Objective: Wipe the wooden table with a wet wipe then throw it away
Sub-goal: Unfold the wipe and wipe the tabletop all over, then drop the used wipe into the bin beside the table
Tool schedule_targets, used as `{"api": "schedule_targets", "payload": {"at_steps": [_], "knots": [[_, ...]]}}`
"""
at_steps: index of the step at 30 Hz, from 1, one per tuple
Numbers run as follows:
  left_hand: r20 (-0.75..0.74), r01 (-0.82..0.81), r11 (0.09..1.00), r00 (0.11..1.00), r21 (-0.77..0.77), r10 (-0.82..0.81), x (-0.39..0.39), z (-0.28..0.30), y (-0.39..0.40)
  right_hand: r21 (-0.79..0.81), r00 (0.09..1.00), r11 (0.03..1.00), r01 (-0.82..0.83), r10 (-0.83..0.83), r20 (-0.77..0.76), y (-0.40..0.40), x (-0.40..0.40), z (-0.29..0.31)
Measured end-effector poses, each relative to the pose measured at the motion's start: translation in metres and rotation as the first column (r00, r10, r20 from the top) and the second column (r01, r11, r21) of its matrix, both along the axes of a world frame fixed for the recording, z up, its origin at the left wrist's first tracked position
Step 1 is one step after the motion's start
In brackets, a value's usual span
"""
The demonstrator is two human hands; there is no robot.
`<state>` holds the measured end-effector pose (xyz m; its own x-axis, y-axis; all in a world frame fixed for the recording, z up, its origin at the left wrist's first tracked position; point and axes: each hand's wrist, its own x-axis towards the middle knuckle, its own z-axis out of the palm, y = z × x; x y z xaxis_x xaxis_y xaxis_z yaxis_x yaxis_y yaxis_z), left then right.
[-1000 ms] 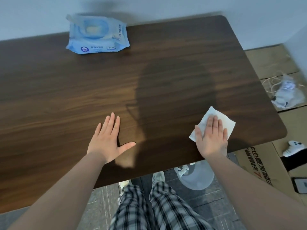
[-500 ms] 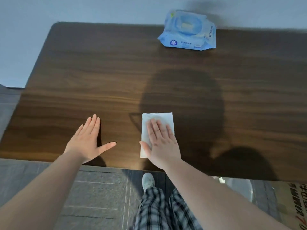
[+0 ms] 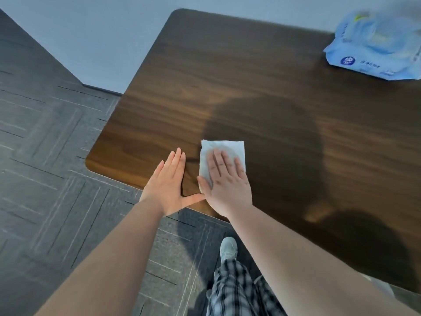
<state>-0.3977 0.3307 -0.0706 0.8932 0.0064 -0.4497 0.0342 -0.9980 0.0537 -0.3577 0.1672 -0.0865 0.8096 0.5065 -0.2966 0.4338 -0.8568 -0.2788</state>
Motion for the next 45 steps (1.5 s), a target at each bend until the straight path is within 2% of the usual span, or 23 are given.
{"api": "schedule_targets", "payload": {"at_steps": [6,12,17,22,26,29,32,37,40,42,43,45], "knots": [[-0.017,0.026,0.999,1.000,0.030,-0.025,0.005,0.008,-0.008,0.024,0.999,0.999,0.032,-0.032,0.027,-0.044,-0.019,0.002],[0.032,0.227,0.974,0.973,0.023,-0.228,0.036,0.018,-0.083,-0.058,0.949,0.948,0.314,-0.311,0.056,-0.157,-0.041,0.003],[0.053,0.427,0.903,0.904,-0.050,-0.424,0.072,0.020,-0.195,-0.146,0.806,0.793,0.591,-0.579,0.120,-0.279,-0.067,-0.002],[0.036,0.627,0.774,0.779,-0.093,-0.626,0.087,0.019,-0.317,-0.146,0.639,0.623,0.769,-0.743,0.196,-0.368,-0.097,-0.009],[0.023,0.746,0.656,0.662,-0.112,-0.749,0.092,0.017,-0.403,-0.035,0.485,0.487,0.872,-0.854,0.191,-0.420,-0.121,-0.011],[0.027,0.813,0.568,0.576,-0.132,-0.817,0.090,0.015,-0.461,0.089,0.404,0.434,0.897,-0.883,0.239,-0.453,-0.137,-0.015],[0.041,0.873,0.474,0.481,-0.118,-0.876,0.086,0.010,-0.510,0.190,0.395,0.454,0.871,-0.875,0.281,-0.474,-0.147,-0.018],[0.096,0.943,0.308,0.321,-0.129,-0.942,0.075,0.007,-0.582,0.166,0.513,0.589,0.791,-0.787,0.343,-0.511,-0.167,-0.018],[0.140,0.958,0.250,0.269,-0.138,-0.953,0.069,0.006,-0.619,0.172,0.485,0.570,0.803,-0.793,0.368,-0.524,-0.190,-0.018],[0.166,0.967,0.212,0.234,-0.144,-0.958,0.063,0.005,-0.639,0.160,0.448,0.499,0.852,-0.852,0.273,-0.529,-0.203,-0.018],[0.173,0.973,0.183,0.207,-0.142,-0.963,0.060,0.004,-0.649,0.142,0.395,0.419,0.897,-0.904,0.165,-0.531,-0.208,-0.020],[0.197,0.982,0.121,0.148,-0.144,-0.969,0.051,0.002,-0.666,0.040,0.191,0.188,0.981,-0.977,-0.091,-0.538,-0.215,-0.023]]}}
